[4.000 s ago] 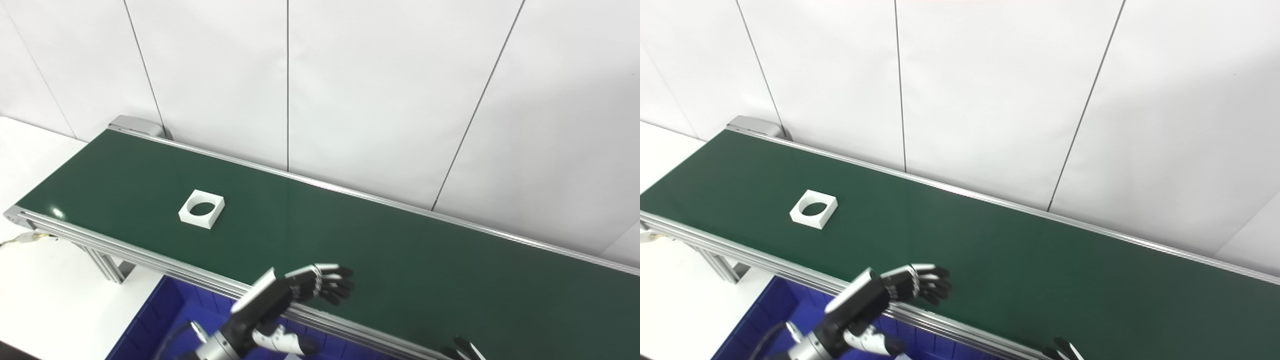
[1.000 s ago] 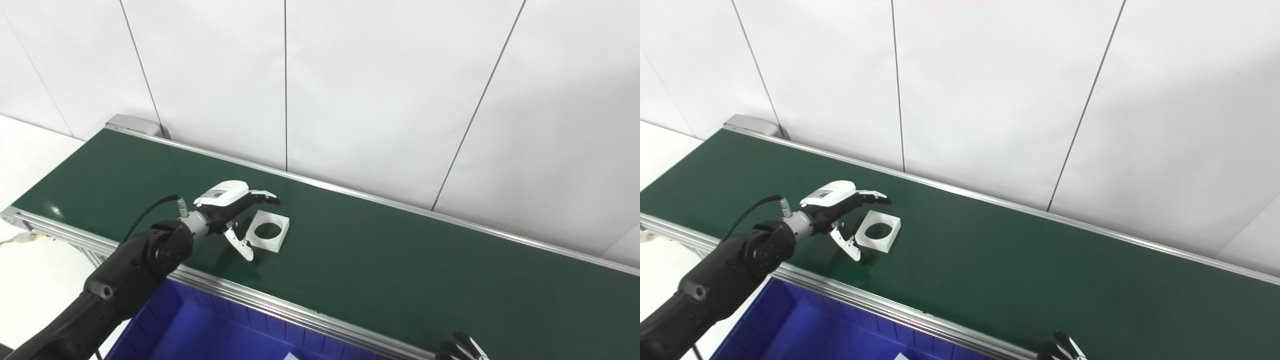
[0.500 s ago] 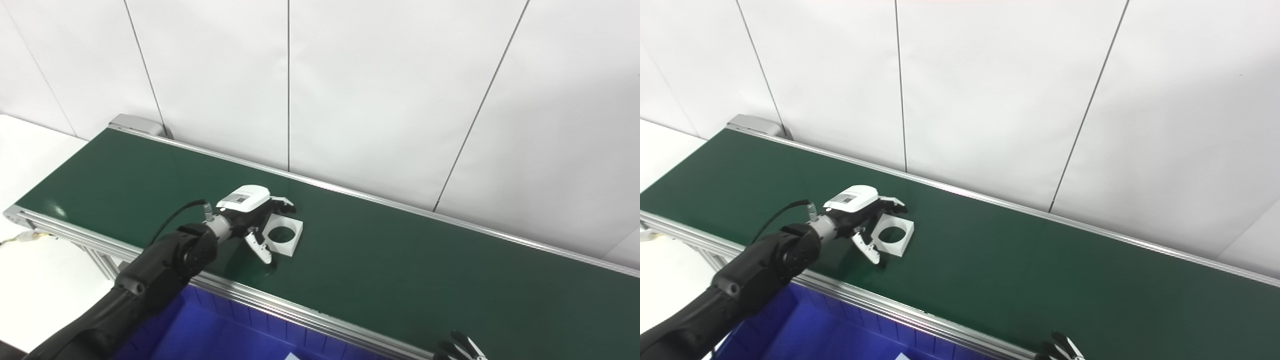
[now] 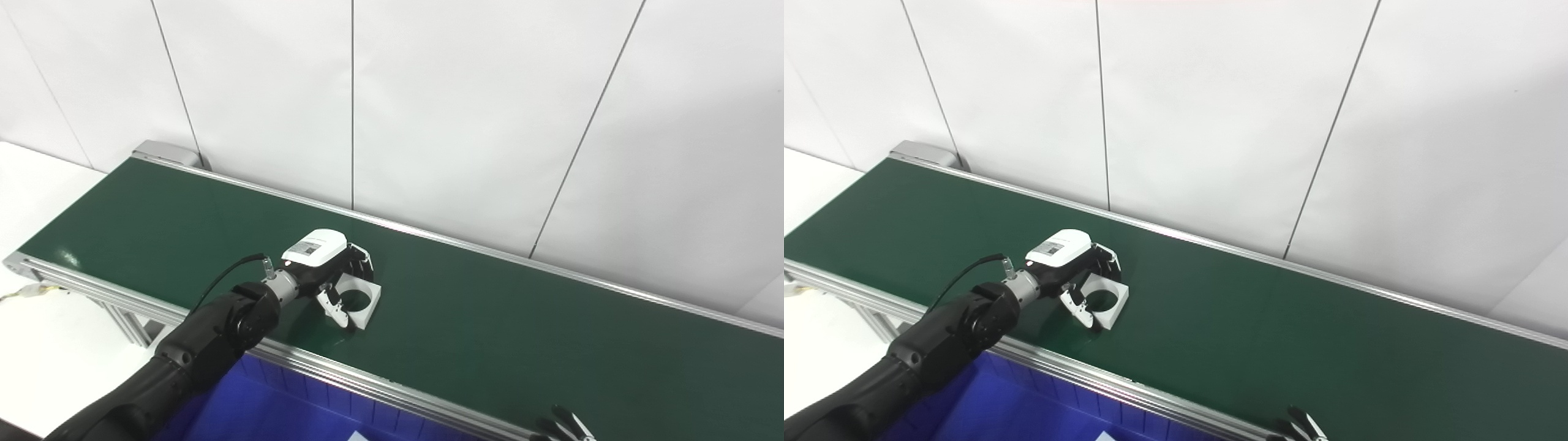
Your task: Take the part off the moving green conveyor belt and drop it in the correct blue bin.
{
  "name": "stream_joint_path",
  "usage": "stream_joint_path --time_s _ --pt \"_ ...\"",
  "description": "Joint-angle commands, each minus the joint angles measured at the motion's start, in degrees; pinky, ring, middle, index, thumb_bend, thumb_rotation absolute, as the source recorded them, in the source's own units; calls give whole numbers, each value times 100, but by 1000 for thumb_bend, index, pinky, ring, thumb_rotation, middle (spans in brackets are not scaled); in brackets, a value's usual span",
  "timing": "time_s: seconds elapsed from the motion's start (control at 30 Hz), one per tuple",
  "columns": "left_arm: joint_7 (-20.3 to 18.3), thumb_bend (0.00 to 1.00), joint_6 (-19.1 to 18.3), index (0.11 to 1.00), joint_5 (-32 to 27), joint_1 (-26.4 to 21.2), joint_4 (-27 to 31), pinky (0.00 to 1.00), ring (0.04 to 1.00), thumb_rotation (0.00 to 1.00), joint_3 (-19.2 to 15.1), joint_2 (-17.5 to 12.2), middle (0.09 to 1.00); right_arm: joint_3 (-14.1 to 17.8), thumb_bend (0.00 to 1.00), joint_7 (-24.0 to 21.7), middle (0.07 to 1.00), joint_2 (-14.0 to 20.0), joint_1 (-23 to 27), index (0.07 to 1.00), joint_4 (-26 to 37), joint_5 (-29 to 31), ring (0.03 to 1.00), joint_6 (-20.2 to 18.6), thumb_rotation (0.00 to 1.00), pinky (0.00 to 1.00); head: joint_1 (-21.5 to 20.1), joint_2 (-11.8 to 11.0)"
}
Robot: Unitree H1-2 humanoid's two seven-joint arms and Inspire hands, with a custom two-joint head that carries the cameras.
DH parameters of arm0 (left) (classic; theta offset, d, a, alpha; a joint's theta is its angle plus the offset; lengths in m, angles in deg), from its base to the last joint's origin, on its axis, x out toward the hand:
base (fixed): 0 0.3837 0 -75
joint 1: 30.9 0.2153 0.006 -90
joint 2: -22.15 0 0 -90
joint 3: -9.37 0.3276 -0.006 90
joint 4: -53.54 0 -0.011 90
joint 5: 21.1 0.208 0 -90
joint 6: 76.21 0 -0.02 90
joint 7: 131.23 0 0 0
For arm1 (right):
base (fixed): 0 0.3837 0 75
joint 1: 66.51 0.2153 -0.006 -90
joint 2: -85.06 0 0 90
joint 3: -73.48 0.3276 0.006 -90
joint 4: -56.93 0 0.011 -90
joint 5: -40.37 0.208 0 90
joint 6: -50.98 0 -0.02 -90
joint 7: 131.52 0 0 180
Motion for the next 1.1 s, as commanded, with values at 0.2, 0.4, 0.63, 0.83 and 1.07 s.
stream_joint_path --time_s 0.2,0.4,0.63,0.83,1.07 --pt "-46 519 -84 492 -81 17 173 570 514 0 -111 -141 485 22 707 0 776 -25 -6 852 193 52 707 349 595 628 -16 25" --pt "-84 520 -27 494 -199 99 346 550 501 0 -195 -138 480 33 704 -15 775 -20 -8 852 183 77 710 349 586 633 -38 41" --pt "-320 520 -173 492 -266 366 1208 617 527 0 -409 -248 487 40 708 -17 776 -19 -19 853 189 81 709 350 582 633 -54 56" --pt "-480 521 -156 506 -530 650 1985 563 489 0 -762 -346 459 37 718 -12 777 -26 -27 853 199 61 706 349 587 630 -67 67" --pt "-925 521 -591 502 -904 1021 3184 634 546 0 -1284 -379 475 39 716 -20 776 -31 -26 851 205 75 708 344 575 631 -74 78"
